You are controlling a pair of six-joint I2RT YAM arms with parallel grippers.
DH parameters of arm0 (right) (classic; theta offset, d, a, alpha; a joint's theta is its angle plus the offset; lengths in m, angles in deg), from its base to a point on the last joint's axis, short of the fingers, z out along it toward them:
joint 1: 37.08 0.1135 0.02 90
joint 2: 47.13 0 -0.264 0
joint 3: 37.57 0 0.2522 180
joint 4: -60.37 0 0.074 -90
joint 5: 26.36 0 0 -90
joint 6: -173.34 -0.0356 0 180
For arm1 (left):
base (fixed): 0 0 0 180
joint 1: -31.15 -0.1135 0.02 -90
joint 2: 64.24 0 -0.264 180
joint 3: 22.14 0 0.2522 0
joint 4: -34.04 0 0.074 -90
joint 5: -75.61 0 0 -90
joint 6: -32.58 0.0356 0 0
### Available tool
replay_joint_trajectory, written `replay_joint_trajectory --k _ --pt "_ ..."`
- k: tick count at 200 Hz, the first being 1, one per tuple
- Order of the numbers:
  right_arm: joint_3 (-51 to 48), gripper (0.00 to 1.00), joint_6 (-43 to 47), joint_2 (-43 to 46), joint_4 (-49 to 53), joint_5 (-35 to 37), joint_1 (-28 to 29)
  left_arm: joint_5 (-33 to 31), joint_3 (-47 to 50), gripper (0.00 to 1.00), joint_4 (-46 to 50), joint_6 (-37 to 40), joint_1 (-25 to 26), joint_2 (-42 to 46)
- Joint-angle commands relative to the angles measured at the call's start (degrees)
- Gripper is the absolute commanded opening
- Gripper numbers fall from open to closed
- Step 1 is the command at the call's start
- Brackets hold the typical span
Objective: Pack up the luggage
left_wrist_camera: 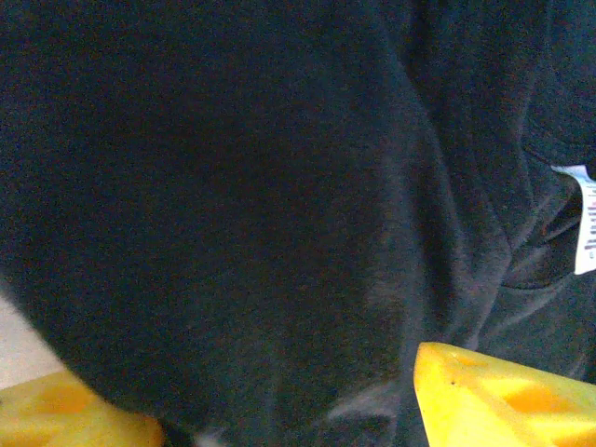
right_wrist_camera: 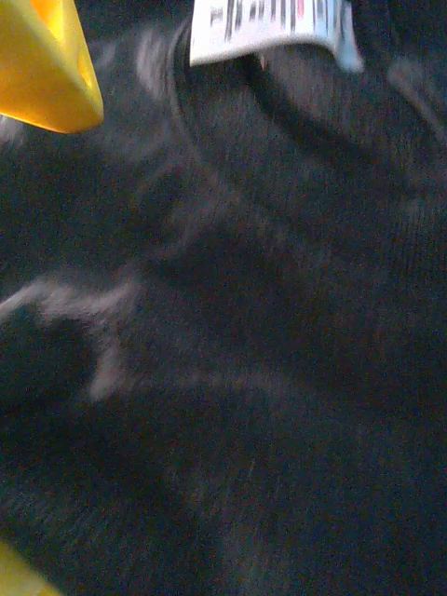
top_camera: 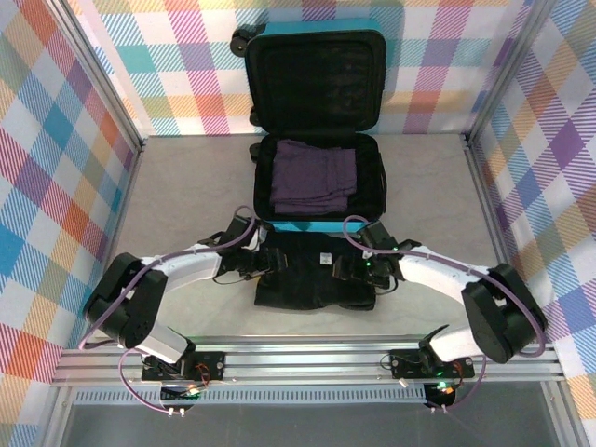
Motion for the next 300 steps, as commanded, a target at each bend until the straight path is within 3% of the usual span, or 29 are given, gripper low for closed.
replay_joint_trajectory --k 1,29,45,58,69,82,93,160,195,253,300 --pt "1.5 0.91 -1.23 -3.52 -3.19 -2.89 2.35 -0.09 -1.08 0.67 -0.45 -0.9 1.96 -2.63" --pt "1.85 0.78 -0.81 -3.94 -2.84 -2.11 2.37 -0.91 -1.41 0.6 -0.41 -1.1 2.28 -3.92" --pt "2.03 0.63 -0.09 -3.42 -2.3 -2.44 2.37 -0.44 -2.05 0.41 -0.32 -0.89 2.37 -4.59" --pt "1.97 0.45 0.46 -2.73 -2.12 -2.69 2.37 0.0 -2.74 0.21 -0.24 -0.44 2.59 -4.99" --pt "2.11 0.27 1.02 -1.85 -2.03 -2.95 2.37 0.02 -3.15 0.09 -0.04 -0.09 2.79 -4.92" --pt "2.38 0.1 1.73 -0.86 -1.57 -3.54 2.45 0.25 -3.59 0.0 0.56 0.52 2.97 -4.36" --pt "2.69 0.0 2.37 0.26 -0.63 -3.77 2.58 -0.08 -3.95 0.0 1.7 0.97 3.15 -3.43" --pt "9.77 0.0 7.35 10.98 9.43 -4.12 2.98 -1.88 -11.66 0.0 16.15 4.1 4.82 9.21" --pt "17.74 0.0 11.06 11.62 13.75 -5.06 2.81 -3.98 -18.26 0.0 21.75 5.46 4.83 11.61" --pt "33.46 0.0 18.15 5.02 15.89 -6.22 -0.92 -8.27 -31.21 0.0 24.14 9.73 2.54 6.86" --pt "42.02 0.0 21.77 -5.48 12.7 -8.46 -8.12 -9.19 -43.14 0.0 19.31 12.84 -2.72 -6.13"
